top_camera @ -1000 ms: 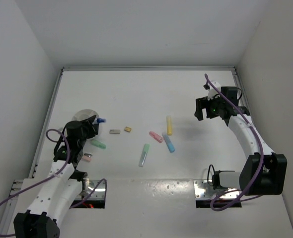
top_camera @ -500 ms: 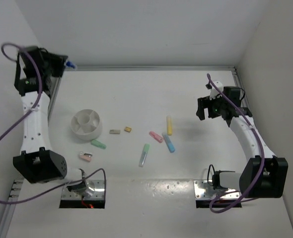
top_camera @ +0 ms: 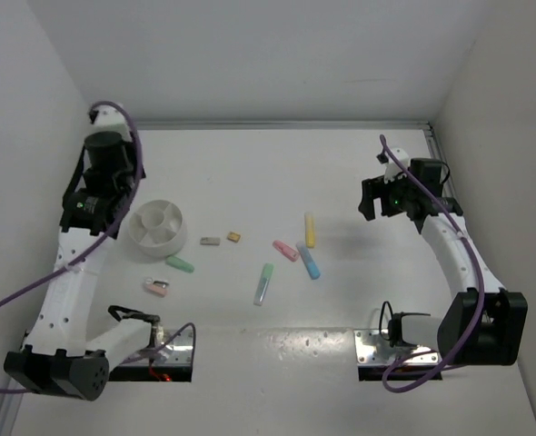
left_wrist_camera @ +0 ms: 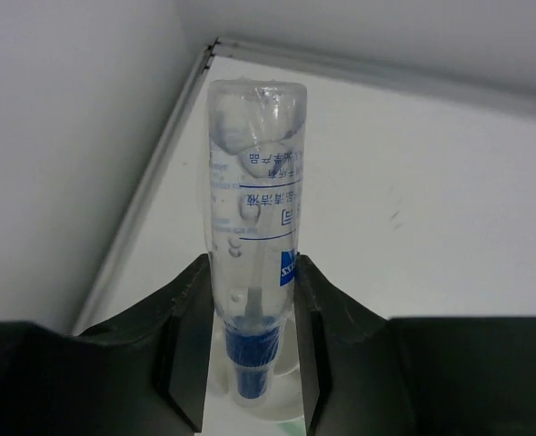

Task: Sort the stationery into containers
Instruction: Place the stationery into the container

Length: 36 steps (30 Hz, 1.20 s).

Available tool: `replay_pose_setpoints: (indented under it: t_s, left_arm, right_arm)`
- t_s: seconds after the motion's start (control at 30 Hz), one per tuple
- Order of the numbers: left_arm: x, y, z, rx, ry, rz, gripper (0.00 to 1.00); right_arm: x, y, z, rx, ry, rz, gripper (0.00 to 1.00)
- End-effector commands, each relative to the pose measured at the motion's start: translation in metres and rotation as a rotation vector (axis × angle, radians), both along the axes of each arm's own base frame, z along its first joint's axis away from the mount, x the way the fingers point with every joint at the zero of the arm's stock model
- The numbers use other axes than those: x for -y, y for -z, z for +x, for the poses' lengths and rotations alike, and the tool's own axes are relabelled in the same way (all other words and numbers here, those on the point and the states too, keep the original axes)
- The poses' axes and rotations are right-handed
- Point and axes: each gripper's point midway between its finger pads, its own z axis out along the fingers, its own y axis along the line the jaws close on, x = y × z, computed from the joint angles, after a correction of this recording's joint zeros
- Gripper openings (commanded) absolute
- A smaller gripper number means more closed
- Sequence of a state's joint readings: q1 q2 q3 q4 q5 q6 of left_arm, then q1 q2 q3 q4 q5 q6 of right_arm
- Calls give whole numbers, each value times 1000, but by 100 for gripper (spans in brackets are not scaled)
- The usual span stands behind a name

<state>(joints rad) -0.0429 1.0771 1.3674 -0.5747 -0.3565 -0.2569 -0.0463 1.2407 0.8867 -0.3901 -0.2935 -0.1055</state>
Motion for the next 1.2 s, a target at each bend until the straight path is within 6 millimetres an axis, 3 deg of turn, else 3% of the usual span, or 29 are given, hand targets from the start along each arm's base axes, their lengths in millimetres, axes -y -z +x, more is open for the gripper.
replay_pose_setpoints:
  t_s: [0.0,0.1,0.13,0.33,0.4,0.57,0.6,0.73,0.77,0.83,1.03,1.17]
  left_arm:
    - [-7,-8,-14,-2,21,353,0]
    - [-1,21,-14,-128,119,576,0]
    - [-8,31,-20,-194,112,672,0]
    - [-3,57,-29,-389,160,976,0]
    - [-7,77,-36,-562,203,1204,0]
    - [5,54,-34,-582,221,1503,0]
    - [3,63,-36,-606,224,1549,0]
    - [2,59,-38,-669,268,1633,0]
    - [1,71,-39,-760,339,1684,0]
    - [7,76,-40,-781,398,1704,0]
    - [5,138,-52,-1043,588,1755,0]
    - [3,165,-60,-1173,656,1747,0]
  right_arm:
    - [-2,-14,6,56,-22,9,87]
    - [-2,-14,6,56,-22,9,87]
    - [-2,-14,6,56,-22,9,87]
    - [-4,-9,5,37,-29,16,87]
    - [-4,-9,5,37,-29,16,87]
    - [-5,-18,4,57,-36,21,87]
    - [-7,-22,3,67,-43,27,87]
    - [-14,-27,-1,67,-74,54,87]
    - [-16,-30,-2,78,-83,62,87]
    - [-18,-31,-2,78,-93,71,87]
    - [-22,-30,-5,70,-108,85,87]
    - [-27,-34,-6,71,-130,106,87]
